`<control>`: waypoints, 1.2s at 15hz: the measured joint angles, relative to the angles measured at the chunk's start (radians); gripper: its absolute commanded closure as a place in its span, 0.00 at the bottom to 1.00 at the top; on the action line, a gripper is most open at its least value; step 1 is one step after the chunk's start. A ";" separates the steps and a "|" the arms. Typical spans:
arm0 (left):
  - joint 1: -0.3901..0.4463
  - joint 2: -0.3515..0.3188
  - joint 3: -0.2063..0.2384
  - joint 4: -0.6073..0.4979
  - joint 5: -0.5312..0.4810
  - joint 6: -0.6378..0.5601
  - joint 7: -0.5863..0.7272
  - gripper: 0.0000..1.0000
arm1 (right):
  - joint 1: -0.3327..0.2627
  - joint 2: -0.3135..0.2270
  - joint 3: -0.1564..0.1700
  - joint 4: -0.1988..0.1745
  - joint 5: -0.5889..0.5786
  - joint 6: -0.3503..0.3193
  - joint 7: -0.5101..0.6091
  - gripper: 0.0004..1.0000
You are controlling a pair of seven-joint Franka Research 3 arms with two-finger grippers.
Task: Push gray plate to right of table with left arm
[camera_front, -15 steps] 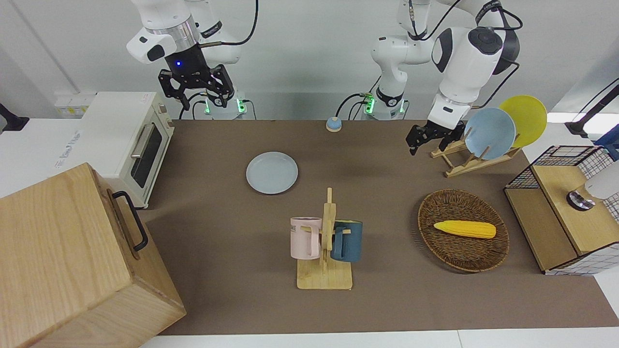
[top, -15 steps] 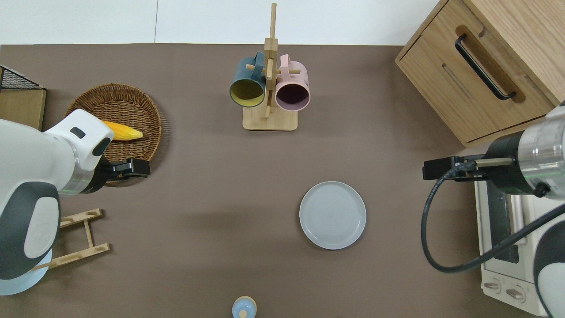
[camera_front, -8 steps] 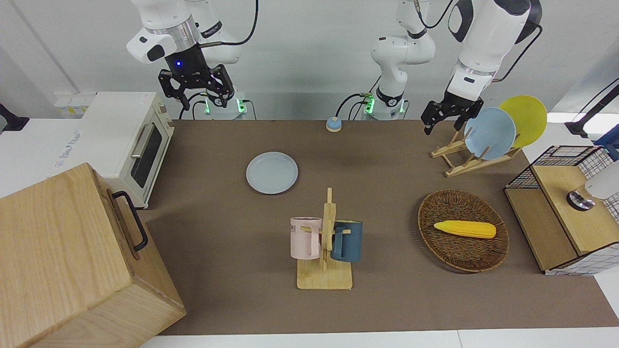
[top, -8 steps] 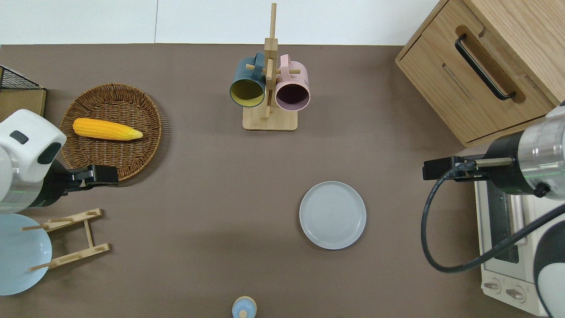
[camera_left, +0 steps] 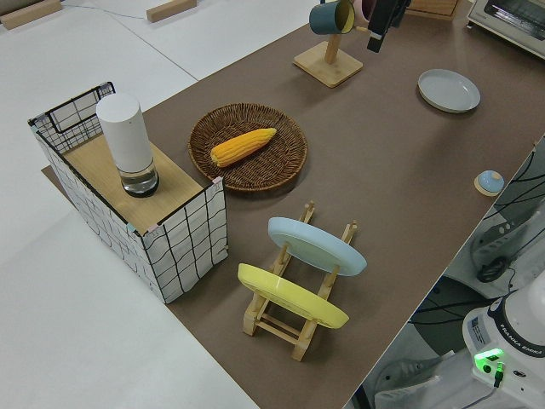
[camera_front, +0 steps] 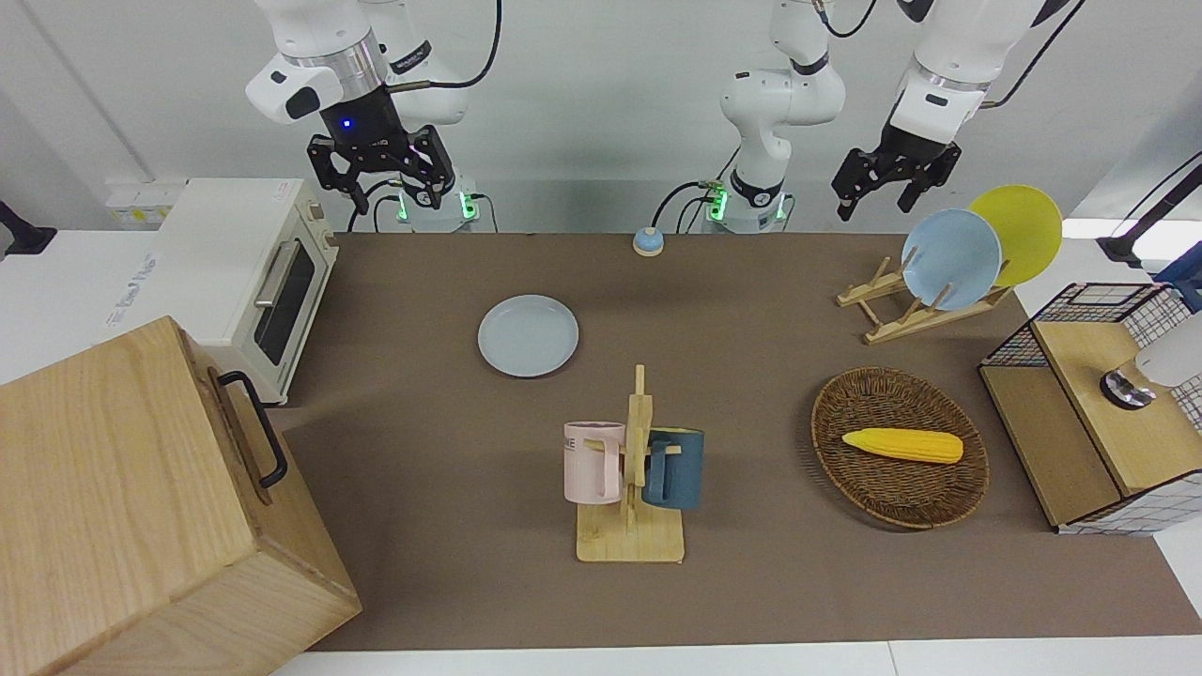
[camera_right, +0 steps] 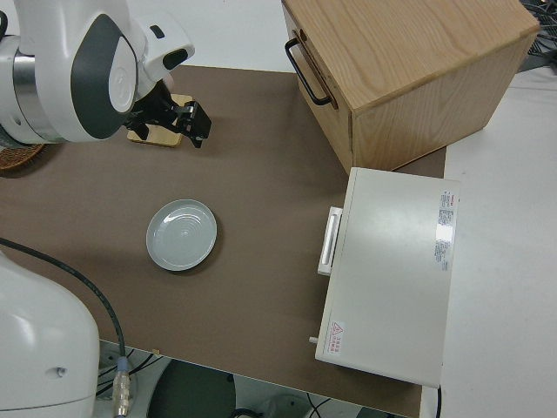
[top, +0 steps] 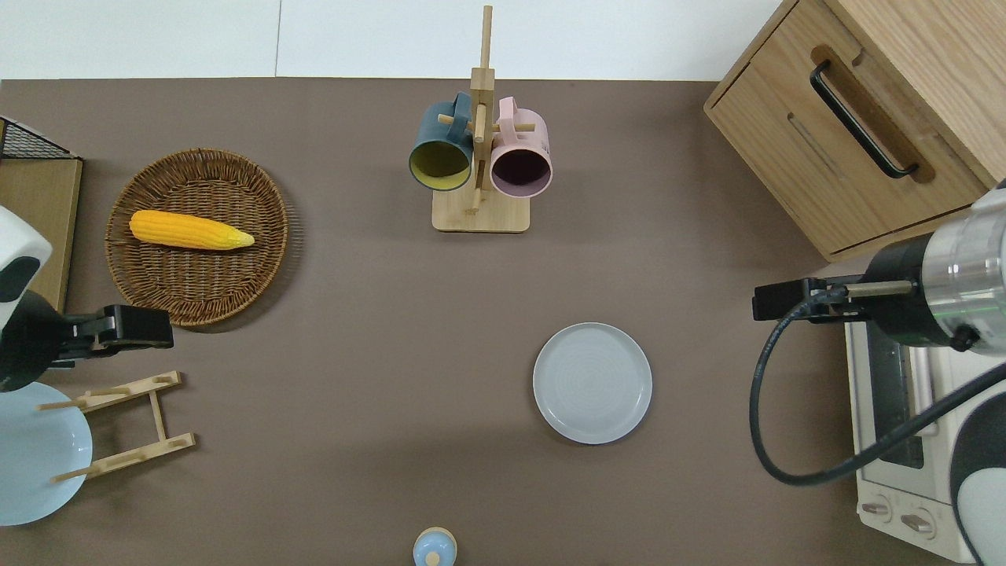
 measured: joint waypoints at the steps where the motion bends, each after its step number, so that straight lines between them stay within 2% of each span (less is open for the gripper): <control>1: 0.000 0.000 0.002 0.005 0.000 -0.007 0.000 0.01 | 0.000 0.000 0.000 0.000 0.000 0.000 0.000 0.00; 18: 0.000 0.000 0.006 0.009 0.000 -0.013 0.000 0.01 | 0.000 0.000 0.000 0.000 0.000 0.000 0.000 0.00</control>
